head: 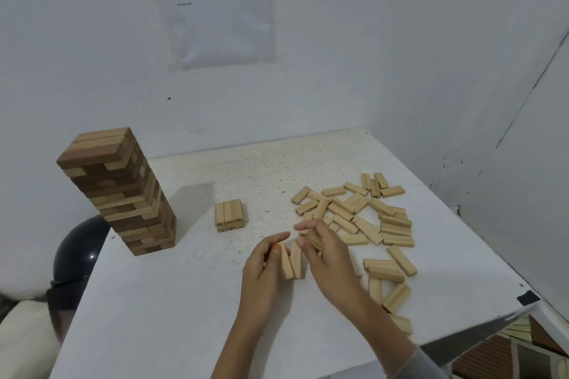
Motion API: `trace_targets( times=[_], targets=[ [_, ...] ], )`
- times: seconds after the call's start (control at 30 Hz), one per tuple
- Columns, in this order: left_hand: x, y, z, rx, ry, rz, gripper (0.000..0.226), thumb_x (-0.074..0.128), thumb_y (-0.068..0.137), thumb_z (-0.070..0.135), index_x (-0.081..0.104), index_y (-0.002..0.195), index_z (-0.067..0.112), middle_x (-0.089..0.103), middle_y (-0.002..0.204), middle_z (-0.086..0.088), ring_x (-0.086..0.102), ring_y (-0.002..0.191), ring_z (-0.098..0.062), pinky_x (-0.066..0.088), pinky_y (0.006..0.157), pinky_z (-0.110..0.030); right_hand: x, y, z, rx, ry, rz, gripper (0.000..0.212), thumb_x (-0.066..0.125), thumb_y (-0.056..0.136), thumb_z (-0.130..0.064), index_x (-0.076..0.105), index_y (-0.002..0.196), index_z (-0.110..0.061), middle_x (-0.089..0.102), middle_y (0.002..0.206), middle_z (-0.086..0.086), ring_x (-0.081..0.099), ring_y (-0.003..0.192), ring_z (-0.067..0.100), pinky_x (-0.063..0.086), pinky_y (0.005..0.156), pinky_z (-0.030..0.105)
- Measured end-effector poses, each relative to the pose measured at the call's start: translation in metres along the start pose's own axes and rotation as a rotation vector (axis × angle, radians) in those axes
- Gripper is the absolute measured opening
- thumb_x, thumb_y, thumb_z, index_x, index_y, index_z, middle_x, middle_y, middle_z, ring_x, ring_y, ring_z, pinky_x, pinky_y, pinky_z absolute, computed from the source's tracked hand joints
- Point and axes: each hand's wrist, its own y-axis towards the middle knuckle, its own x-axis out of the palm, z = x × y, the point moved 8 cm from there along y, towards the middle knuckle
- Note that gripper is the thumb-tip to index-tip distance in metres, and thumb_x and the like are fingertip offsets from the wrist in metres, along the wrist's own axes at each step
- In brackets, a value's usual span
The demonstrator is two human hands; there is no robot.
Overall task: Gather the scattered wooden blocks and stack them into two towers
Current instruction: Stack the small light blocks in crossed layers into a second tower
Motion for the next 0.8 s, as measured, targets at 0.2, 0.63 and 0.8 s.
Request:
trace_targets(
  times=[0.2,0.63,0.8],
  targets=[
    [-0.033,-0.008,-0.003,-0.004,0.137,0.066,0.026,0.047,0.099,0.008,0.065,0.112,0.022,0.068,0.105,0.007,0.060,0.090,0.003,0.043,0.075,-0.008,0.040,0.003,-0.001,-0.011,-0.086,-0.168,0.017,0.053,0.097,-0.021,0.057,0.108,-0.034,0.061,0.105,-0.009,0.053,0.102,0.005,0.044,0.085,0.027],
    [-0.065,-0.017,-0.009,0.021,0.332,0.157,0.032,0.053,0.096,0.005,0.059,0.102,0.037,0.057,0.109,0.008,0.055,0.100,0.002,0.042,0.083,-0.009,0.052,-0.008,-0.008,0.029,-0.097,-0.099,0.027,0.038,0.101,-0.007,0.059,0.114,-0.018,0.040,0.101,-0.004,0.047,0.094,-0.008,0.034,0.081,0.002],
    [-0.066,-0.021,0.001,0.028,0.304,0.087,0.032,0.051,0.096,0.001,0.063,0.110,0.026,0.062,0.107,0.017,0.055,0.100,0.012,0.041,0.079,-0.004,0.039,-0.014,-0.001,0.032,-0.142,0.077,0.023,0.060,0.091,-0.008,0.060,0.105,-0.026,0.059,0.084,-0.010,0.054,0.084,0.012,0.046,0.074,0.020]
  ],
)
